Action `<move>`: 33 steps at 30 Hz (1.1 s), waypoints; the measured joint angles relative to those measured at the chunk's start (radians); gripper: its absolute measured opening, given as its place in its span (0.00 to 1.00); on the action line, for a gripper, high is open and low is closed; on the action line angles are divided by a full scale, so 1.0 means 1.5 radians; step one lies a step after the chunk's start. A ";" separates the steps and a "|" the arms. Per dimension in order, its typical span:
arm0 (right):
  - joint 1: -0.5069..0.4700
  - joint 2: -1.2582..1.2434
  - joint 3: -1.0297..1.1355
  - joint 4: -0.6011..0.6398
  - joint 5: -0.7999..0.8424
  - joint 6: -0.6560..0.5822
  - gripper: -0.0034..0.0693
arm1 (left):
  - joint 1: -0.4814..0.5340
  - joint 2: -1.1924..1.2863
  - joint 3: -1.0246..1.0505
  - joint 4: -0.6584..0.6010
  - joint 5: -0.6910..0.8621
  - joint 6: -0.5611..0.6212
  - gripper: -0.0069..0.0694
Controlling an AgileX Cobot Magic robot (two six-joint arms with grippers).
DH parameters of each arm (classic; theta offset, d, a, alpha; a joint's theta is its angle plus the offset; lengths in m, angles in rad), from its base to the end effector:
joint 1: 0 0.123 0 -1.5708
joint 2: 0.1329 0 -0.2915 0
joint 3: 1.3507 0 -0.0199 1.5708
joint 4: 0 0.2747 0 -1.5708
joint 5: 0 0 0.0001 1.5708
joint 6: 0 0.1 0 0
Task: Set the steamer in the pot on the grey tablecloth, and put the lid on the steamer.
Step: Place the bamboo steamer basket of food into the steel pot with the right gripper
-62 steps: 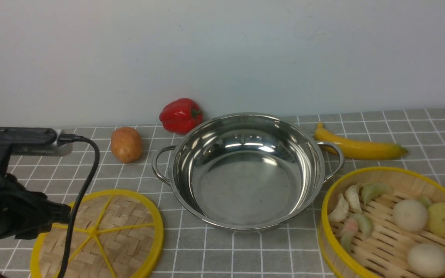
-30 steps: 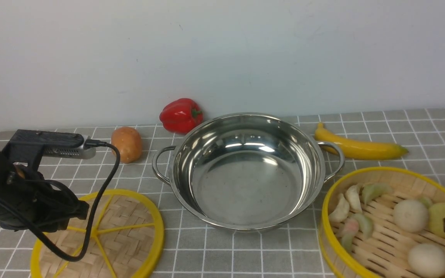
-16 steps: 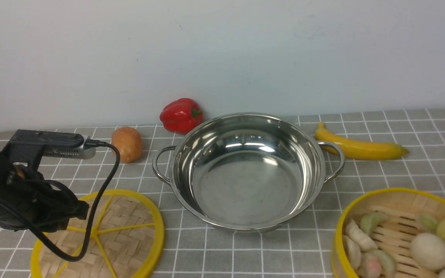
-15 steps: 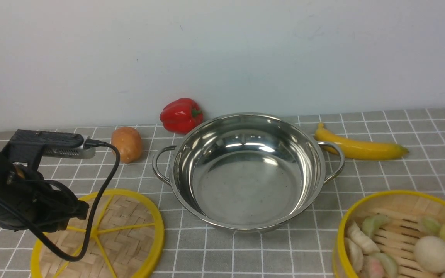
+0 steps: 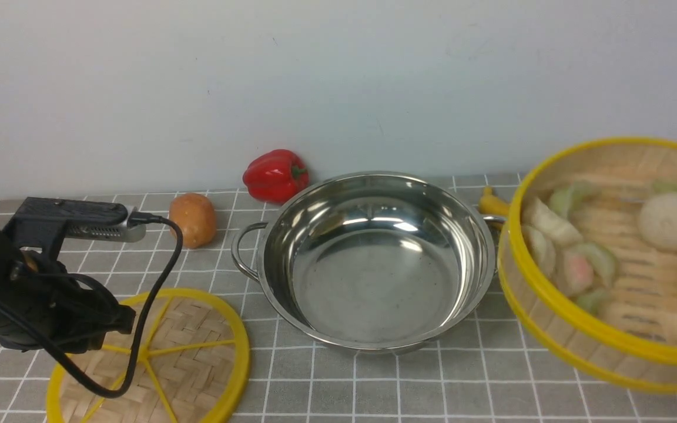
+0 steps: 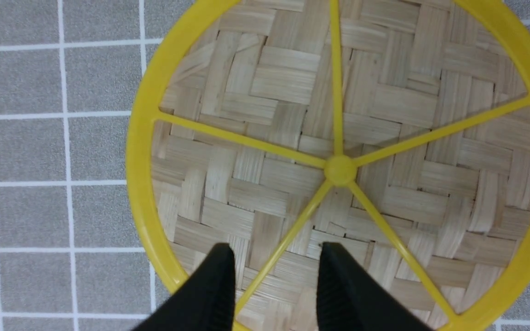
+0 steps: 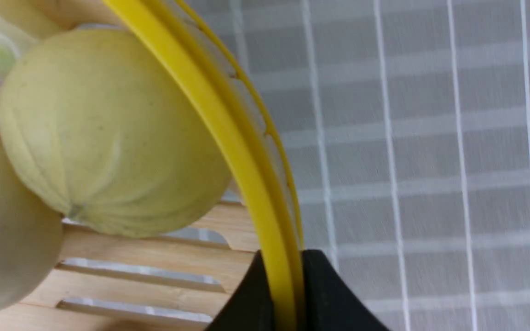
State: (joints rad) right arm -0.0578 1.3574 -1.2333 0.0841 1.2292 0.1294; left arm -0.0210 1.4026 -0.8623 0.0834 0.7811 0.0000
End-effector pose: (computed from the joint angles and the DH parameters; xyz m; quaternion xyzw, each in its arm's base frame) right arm 0.2817 -0.0084 0.3282 0.1002 0.9825 0.0467 0.1500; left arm 0.2785 0.0000 0.2178 0.0346 0.9847 0.0321 0.1677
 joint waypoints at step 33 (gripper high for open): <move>0.294 0.618 -0.550 0.002 0.015 0.055 0.13 | 0.000 0.001 0.000 -0.001 -0.013 -0.004 0.41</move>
State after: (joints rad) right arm 0.3836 2.2843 -2.0587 0.0864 1.2515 0.2124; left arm -0.0210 1.4040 -0.8623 0.0824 0.7609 -0.0053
